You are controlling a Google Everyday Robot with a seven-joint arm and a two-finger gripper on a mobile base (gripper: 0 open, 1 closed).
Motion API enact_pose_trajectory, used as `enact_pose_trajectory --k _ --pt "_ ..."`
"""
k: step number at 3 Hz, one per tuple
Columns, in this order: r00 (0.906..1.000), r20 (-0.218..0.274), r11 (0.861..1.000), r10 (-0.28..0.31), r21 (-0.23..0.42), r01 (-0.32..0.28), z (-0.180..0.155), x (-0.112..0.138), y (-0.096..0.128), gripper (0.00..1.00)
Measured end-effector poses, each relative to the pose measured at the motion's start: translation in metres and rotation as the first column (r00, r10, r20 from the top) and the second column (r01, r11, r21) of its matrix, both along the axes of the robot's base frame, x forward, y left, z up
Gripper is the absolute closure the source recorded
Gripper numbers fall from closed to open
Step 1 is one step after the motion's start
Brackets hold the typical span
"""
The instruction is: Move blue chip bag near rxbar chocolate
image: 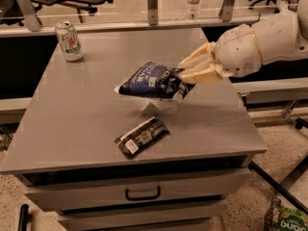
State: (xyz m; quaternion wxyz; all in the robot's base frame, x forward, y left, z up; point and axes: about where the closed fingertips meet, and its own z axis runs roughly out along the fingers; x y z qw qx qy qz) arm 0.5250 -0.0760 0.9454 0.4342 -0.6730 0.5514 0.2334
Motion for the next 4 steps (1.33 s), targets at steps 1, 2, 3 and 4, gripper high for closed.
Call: enact_pose_trajectory --k 1,2,3,4 --pt "1.0000 0.000 1.000 0.004 0.000 -0.004 -0.0001 -0.0001 0.0022 0.81" --pt "1.0000 0.000 1.000 0.007 -0.001 -0.007 -0.0002 -0.0004 0.0042 0.59" --pt "0.9999 -0.001 1.000 0.012 -0.001 -0.012 -0.0003 -0.0008 0.0065 0.35" --pt "0.9999 -0.001 1.000 0.017 -0.001 -0.017 -0.0004 -0.0013 0.0095 0.04"
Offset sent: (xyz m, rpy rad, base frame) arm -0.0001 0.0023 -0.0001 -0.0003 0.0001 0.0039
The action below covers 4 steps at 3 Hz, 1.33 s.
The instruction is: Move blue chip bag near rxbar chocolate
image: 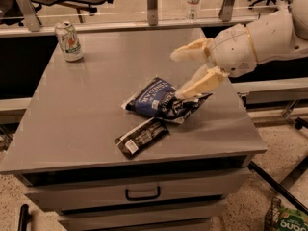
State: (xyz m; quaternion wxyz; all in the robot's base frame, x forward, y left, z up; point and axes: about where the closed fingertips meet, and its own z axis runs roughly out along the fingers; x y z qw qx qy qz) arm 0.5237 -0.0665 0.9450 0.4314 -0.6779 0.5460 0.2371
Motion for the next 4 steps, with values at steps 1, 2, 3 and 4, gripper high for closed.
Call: enact_pose_trajectory --k 1,2,3,4 --pt "1.0000 0.000 1.000 0.002 0.000 -0.002 0.000 0.000 0.001 0.00" --pt "0.9975 -0.008 0.997 -0.070 -0.016 0.070 0.000 0.003 -0.015 0.00" --pt "0.9863 -0.020 0.986 -0.164 0.034 0.165 0.003 0.008 -0.042 0.00" --pt "0.9863 -0.020 0.986 -0.164 0.034 0.164 0.003 0.008 -0.041 0.00"
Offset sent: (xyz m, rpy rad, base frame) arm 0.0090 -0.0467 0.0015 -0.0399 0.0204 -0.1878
